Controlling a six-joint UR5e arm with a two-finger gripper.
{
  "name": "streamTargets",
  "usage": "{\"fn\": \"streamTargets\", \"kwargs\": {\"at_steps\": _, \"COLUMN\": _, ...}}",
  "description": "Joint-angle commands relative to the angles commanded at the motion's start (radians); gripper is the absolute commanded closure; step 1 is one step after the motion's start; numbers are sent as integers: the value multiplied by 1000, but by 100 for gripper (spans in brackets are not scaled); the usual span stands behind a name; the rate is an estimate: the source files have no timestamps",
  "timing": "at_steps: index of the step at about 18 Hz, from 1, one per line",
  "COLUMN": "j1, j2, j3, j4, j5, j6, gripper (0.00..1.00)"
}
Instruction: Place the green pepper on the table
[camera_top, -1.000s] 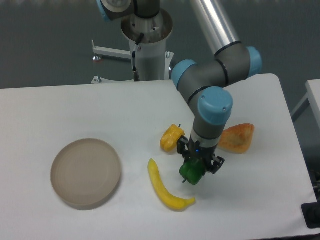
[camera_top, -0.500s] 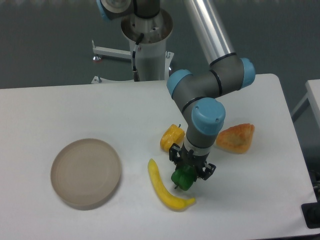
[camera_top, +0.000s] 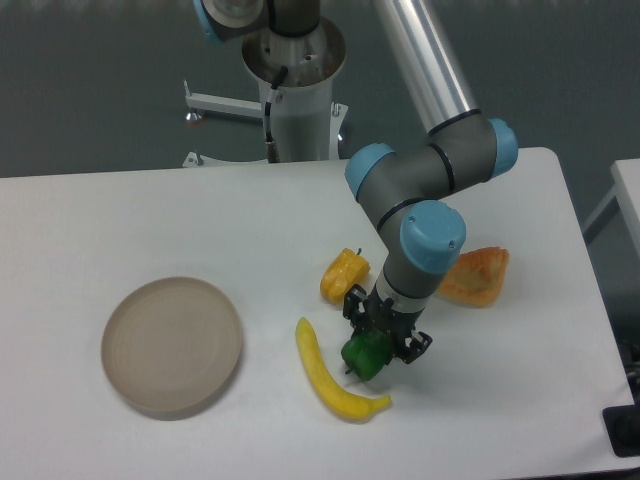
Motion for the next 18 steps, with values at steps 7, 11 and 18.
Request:
{"fn": "streamTargets", "kwargs": {"at_steps": 7, "j1": 0, "j2": 2, "j3": 17, "j4": 2, "j5": 2, "j6": -9, "gripper": 4}}
{"fn": "streamTargets", "kwargs": {"at_steps": 11, "j1": 6, "j2": 3, "j3": 57, "j4": -2, "j5": -3, "j6": -14, "gripper": 0}}
{"fn": "streamTargets", "kwargs": {"at_steps": 18, "j1": 9, "j2": -58, "j3": 256, "j4": -2, "j5": 9, "j6": -15, "gripper": 0}}
